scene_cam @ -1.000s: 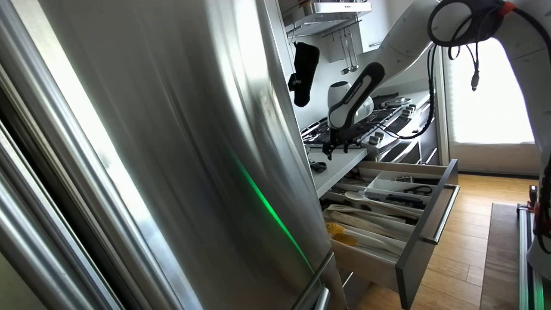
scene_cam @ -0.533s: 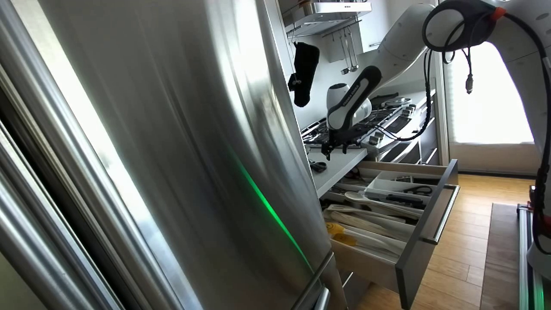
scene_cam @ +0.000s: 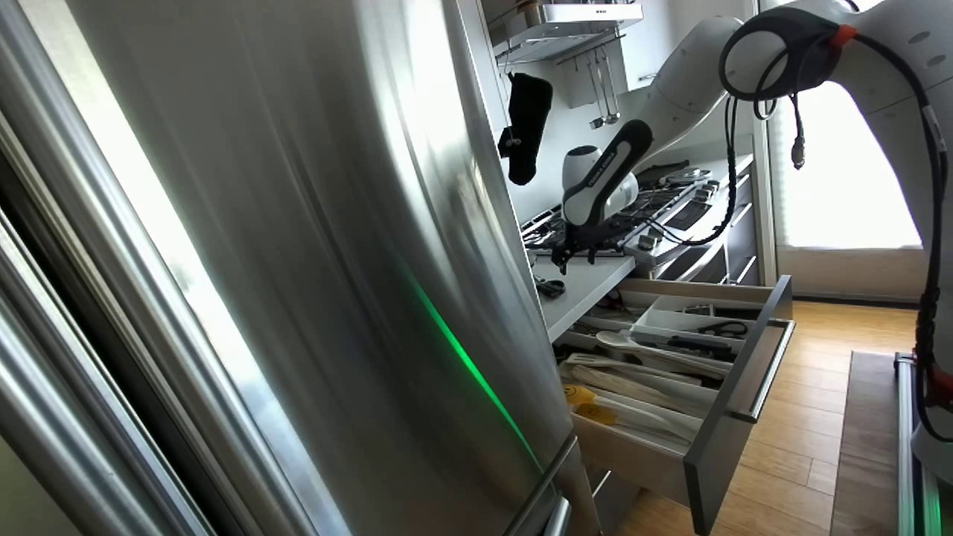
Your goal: Put the scissors inside the drawer
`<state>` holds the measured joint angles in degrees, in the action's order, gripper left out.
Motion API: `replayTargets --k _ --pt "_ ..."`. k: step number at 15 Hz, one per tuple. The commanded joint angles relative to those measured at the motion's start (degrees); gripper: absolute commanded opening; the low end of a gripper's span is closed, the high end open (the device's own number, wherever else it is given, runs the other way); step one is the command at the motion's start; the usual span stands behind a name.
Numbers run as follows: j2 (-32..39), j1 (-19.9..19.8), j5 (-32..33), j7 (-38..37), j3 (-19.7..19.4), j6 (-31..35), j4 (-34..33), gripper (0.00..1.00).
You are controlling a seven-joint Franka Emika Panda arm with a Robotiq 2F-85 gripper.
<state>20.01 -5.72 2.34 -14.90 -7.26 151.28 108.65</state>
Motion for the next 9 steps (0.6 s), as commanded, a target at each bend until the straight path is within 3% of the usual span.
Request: replayTargets --k 1,3,4,6,9 --pt "5.04 0.11 -1.73 -0.55 -0.81 1.72 -4.39 1.00" --pt "7.07 -0.10 -2.76 -0.21 -0.63 2.55 -6.08 0.94" --pt "8.16 -0.18 -3.29 -0.24 -0.59 3.36 -7.01 0.83" --pt "9.92 -0.61 -4.98 -0.03 -0.12 4.90 -8.56 0.76" --pt "12.41 -0.44 -6.30 -0.60 -0.52 5.77 -10.89 0.53"
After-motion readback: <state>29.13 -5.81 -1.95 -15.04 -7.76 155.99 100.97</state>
